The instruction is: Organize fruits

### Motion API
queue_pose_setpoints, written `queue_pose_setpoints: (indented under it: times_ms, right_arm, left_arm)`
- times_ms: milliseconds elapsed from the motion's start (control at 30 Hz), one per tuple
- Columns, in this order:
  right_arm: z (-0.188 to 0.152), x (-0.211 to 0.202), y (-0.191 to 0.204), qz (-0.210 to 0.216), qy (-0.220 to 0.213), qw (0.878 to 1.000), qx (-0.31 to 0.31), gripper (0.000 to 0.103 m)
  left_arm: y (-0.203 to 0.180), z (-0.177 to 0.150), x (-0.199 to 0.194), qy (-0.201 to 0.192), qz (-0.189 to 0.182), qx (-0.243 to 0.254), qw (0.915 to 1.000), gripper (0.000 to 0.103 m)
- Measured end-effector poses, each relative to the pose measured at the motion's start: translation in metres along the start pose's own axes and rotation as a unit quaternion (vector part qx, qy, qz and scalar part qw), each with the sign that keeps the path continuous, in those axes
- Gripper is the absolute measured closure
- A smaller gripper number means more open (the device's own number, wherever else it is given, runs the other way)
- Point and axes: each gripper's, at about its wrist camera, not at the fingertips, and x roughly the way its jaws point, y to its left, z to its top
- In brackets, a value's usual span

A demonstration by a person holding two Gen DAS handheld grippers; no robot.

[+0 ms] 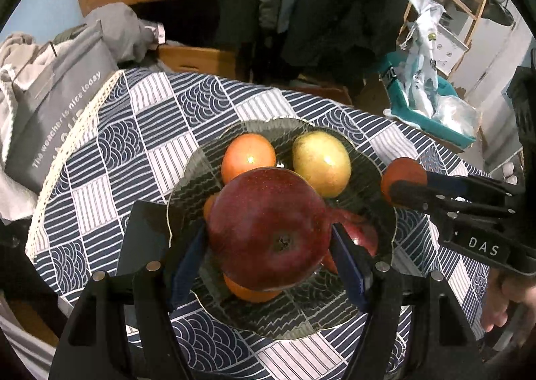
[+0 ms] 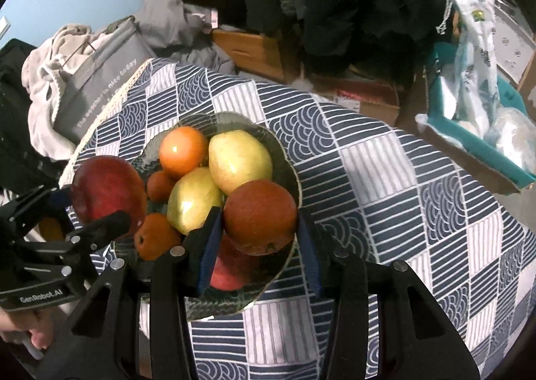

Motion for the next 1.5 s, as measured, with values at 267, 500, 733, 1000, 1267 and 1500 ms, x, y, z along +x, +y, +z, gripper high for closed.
queue_pose_setpoints:
  times_ms: [267,500,733,1000,1267,1500]
  right_arm:
    - [0.002,0.02,0.005,0.005,0.019,1.0,-0.005,0.058]
    - [0.007,0.018,0.006,0.004,0.01,1.0,-0.005,0.046]
    - [0.01,0.002,0.0,0.0,-0.007,1.0,0.006,0.046]
    - [0.008,-0.033,-0.003,-0.021,-0.04,0.999,0.01,0.042]
    - [0.001,-0.076,-0.003,-0.051,-0.08,0.995,0.003,0.04]
    - [-0.006,-0.116,0.002,-0.083,-0.118,0.989,-0.011,0.033]
  left_arm:
    - [0.004,-0.002,0.015,0.021,0.006,-0.007,0.9997,0.028]
    - [0.003,-0.006,0.03,0.037,0.009,0.002,0.9993,0.028]
    - [-0.001,-0.003,0.011,0.006,0.027,0.015,0.9995,0.023]
    - [-0.015,-0.001,-0.003,-0.004,0.024,0.034,0.9991,0.023]
    - [-0.023,0.002,-0.04,-0.04,0.007,0.027,0.9988,0.023]
    - [-0.032,0.005,-0.078,-0.078,-0.005,0.029,0.9965,0.023]
